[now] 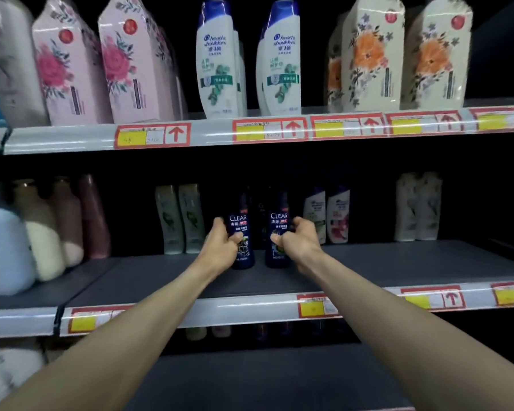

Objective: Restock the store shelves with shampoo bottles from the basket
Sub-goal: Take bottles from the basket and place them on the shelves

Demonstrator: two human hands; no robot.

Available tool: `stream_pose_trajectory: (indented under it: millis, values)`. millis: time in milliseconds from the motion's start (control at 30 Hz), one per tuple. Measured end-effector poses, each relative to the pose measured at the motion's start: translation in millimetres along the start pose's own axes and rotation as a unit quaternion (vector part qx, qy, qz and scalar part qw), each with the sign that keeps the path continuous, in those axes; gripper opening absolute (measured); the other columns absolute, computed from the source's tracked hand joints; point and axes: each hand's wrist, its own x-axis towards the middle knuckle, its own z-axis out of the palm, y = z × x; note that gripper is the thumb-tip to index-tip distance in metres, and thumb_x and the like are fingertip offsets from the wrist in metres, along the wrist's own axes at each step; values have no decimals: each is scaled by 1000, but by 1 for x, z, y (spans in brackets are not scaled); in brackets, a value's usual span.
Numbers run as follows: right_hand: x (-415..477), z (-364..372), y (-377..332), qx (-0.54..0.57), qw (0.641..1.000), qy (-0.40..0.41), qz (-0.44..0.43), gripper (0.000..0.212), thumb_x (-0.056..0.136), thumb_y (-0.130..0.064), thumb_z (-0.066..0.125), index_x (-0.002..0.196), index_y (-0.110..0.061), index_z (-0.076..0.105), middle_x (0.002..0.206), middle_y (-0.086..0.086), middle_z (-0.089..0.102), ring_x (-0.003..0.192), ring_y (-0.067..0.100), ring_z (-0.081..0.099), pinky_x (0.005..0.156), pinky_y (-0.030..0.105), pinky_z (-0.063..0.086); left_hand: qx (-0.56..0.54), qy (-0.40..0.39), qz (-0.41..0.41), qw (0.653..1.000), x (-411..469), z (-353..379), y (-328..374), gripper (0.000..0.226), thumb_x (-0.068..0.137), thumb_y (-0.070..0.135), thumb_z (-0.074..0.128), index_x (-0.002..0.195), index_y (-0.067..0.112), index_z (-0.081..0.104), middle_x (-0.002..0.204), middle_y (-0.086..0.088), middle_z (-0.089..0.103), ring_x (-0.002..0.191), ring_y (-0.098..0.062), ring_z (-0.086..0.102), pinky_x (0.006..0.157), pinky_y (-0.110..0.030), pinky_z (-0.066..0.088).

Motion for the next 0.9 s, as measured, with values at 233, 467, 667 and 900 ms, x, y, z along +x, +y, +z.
stream_pose_trajectory:
  millis: [233, 467, 667, 900]
  values:
    - [1, 4, 7, -89, 996, -4, -2, 53, 88, -22, 81, 133, -8, 57, 126, 9, 67, 108, 21, 62, 96, 28, 49, 61, -30, -14, 998, 6, 3, 0, 30, 106, 30, 54, 128, 13, 43, 130, -9, 62, 122, -25, 58, 110, -44, 45]
    - [-10, 3, 10, -252, 966, 55, -36, 37, 87, -30, 82, 103, -12, 55, 104, 8, 63, 99, 30, 62, 85, 40, 54, 209, 8, -71, 975, -1, 16, -6, 40, 92, 41, 75, 111, 7, 65, 117, -13, 65, 111, -30, 60, 96, -36, 50]
    - [3, 17, 12, -273, 959, 70, -28, 35, 90, -32, 78, 86, -13, 49, 78, -1, 43, 88, 28, 53, 73, 36, 46, 218, 33, -90, 971, 13, 33, -6, 34, 97, 38, 69, 102, 8, 54, 125, -19, 57, 119, -38, 56, 94, -38, 46]
    - [18, 25, 17, -276, 957, 85, -29, 42, 90, -34, 78, 76, -17, 42, 91, 6, 52, 88, 27, 52, 74, 37, 47, 232, 41, -99, 967, 27, 42, -12, 31, 100, 38, 65, 93, 13, 48, 119, -17, 60, 114, -38, 59, 80, -36, 42]
